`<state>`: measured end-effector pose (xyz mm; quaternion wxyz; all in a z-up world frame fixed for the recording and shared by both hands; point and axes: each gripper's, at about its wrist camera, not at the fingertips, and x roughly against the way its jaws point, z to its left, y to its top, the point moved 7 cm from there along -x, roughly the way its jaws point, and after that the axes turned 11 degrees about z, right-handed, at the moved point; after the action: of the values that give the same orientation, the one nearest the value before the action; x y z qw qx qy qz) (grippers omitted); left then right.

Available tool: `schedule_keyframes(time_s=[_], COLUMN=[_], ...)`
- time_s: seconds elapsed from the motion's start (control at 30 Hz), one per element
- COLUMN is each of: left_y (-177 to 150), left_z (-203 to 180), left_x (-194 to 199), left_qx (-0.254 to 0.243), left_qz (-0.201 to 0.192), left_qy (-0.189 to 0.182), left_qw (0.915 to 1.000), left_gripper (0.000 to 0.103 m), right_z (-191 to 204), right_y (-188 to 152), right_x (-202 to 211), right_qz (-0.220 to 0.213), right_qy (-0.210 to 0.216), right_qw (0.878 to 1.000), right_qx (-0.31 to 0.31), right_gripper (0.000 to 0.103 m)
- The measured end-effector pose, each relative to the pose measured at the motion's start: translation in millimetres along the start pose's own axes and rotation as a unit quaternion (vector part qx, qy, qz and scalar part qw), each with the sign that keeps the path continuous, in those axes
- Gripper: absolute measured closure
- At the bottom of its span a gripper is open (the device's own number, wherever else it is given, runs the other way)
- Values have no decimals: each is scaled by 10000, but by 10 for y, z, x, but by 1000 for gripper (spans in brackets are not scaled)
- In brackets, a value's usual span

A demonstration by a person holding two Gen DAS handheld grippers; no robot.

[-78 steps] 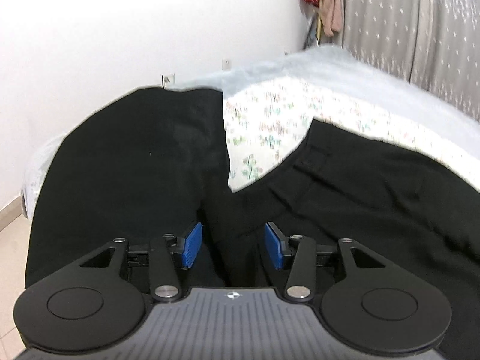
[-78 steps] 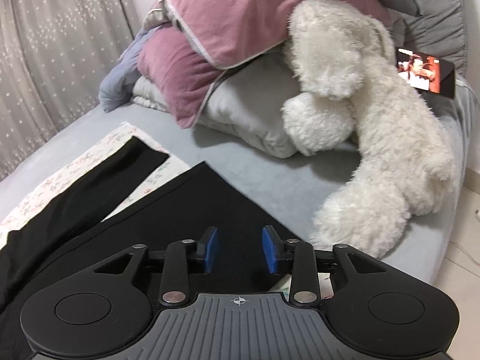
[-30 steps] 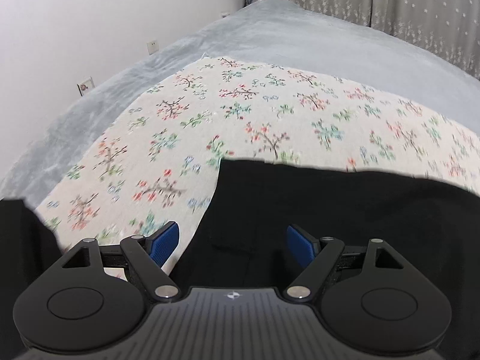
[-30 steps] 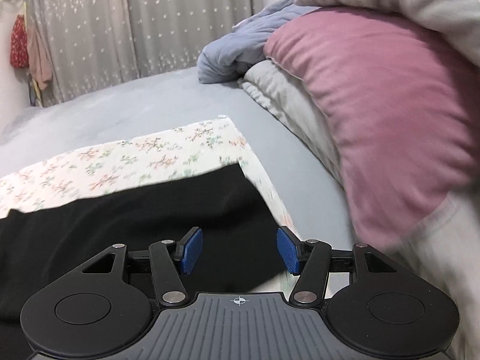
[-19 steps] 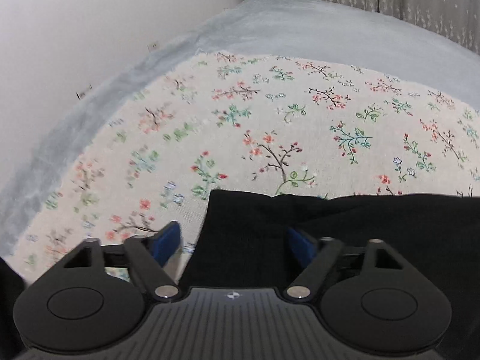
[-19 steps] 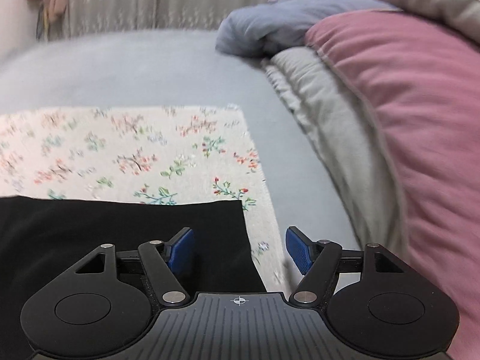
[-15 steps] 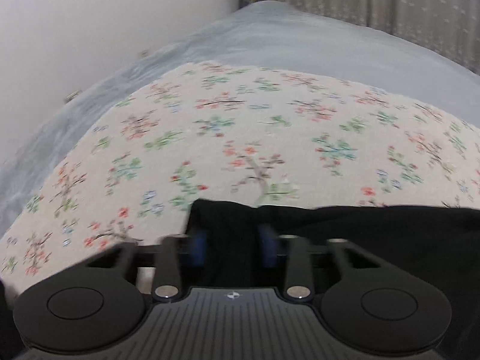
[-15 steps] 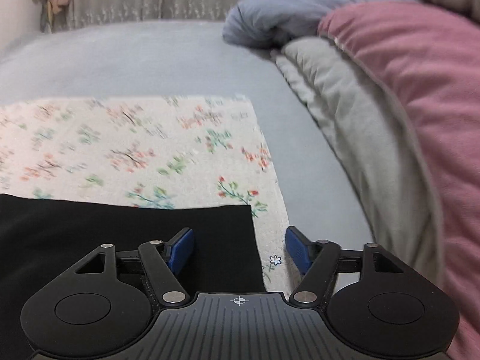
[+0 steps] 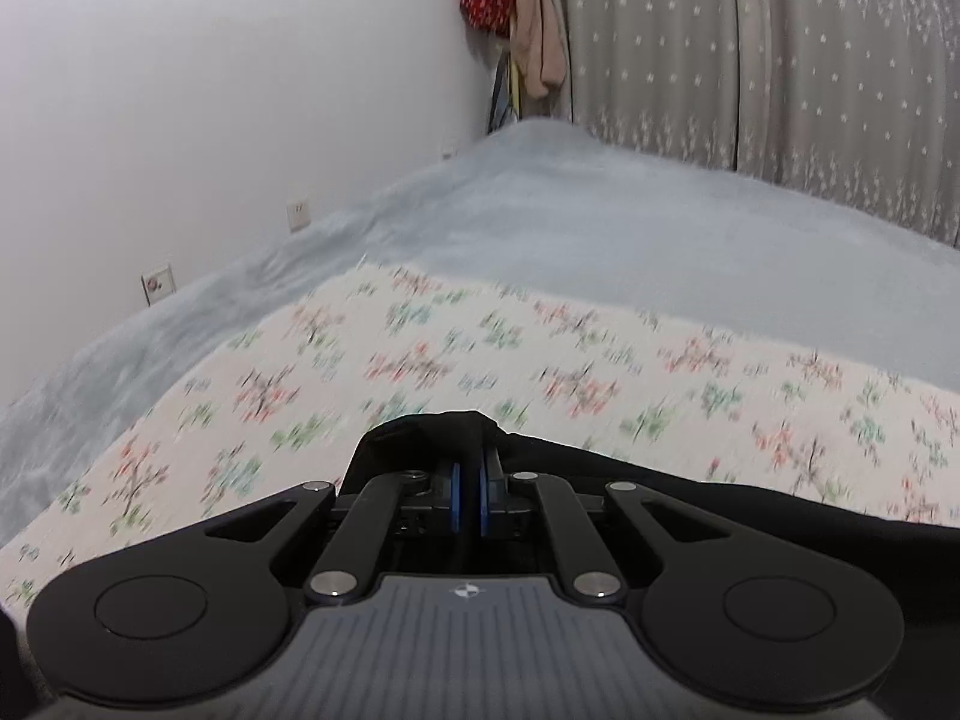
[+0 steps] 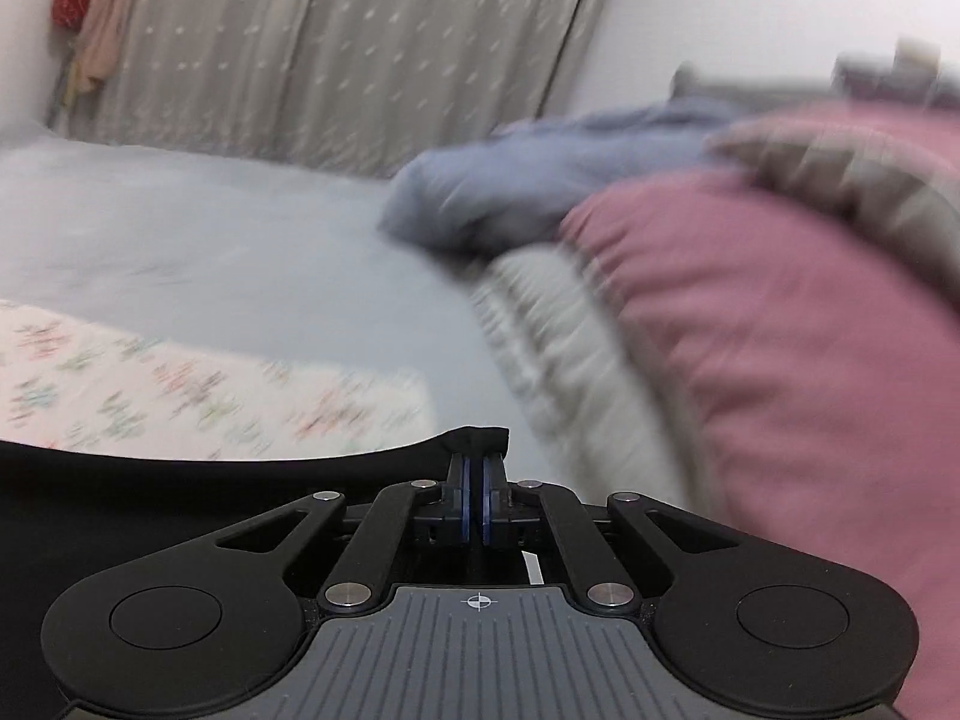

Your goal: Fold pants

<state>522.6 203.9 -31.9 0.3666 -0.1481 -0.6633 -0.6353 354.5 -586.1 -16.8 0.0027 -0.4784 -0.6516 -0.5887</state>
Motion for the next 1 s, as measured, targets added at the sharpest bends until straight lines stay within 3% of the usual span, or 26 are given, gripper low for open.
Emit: schedule_keyframes(time_s=[0.07, 0.23, 0.27, 0.3, 0.37, 0.4, 0.43, 0.47, 0.53, 0.63, 0.7, 0.77, 0.9, 1.0], left_y=[35, 21, -2, -30, -61, -72, -88, -113, -174, -345, -540, -798, -1224, -1369], left_z=[-73, -195, -182, -148, -47, -2, 42, 82, 215, 567, 777, 911, 1117, 1250], left_x=[-131, -476, -528, -559, -530, -476, -406, -306, -111, 226, 451, 656, 985, 1114], left_qx=[10, -169, -145, -88, 45, 34, -18, -75, -35, 479, 805, 954, 1125, 1550], left_qz=[53, 163, 258, 350, 384, 340, 296, 242, 298, 457, 556, 774, 1003, 1146], left_qy=[63, 428, 378, 301, 277, 260, 199, 100, -10, -202, -353, -496, -560, -589], left_qw=[10000, 9988, 9988, 9989, 9989, 9991, 9994, 9996, 9995, 9976, 9946, 9912, 9870, 9795], left_gripper=[84, 82, 81, 77, 55, 36, 23, 20, 18, 15, 12, 11, 11, 12], right_z=[0, 42, 81, 122, 207, 239, 274, 322, 430, 568, 589, 568, 612, 707], right_y=[145, 306, 316, 320, 296, 260, 203, 142, -16, -220, -306, -394, -611, -793], right_x=[19, -315, -375, -421, -420, -374, -305, -231, -43, 330, 596, 890, 1498, 2029], right_qz=[-162, 161, 166, 105, -28, -52, -63, -40, 85, 229, 309, 418, 715, 889], right_qy=[-403, -573, -938, -1308, -1436, -1209, -904, -649, -266, 351, 741, 1152, 2063, 2691], right_qw=[9991, 9960, 9935, 9901, 9892, 9921, 9952, 9973, 9995, 9991, 9968, 9918, 9710, 9489], right_qx=[34, -665, -621, -491, -299, -321, -367, -346, -125, 48, -61, -371, -978, -1385], right_gripper=[101, 102, 102, 90, 70, 51, 42, 42, 42, 42, 41, 32, 31, 26])
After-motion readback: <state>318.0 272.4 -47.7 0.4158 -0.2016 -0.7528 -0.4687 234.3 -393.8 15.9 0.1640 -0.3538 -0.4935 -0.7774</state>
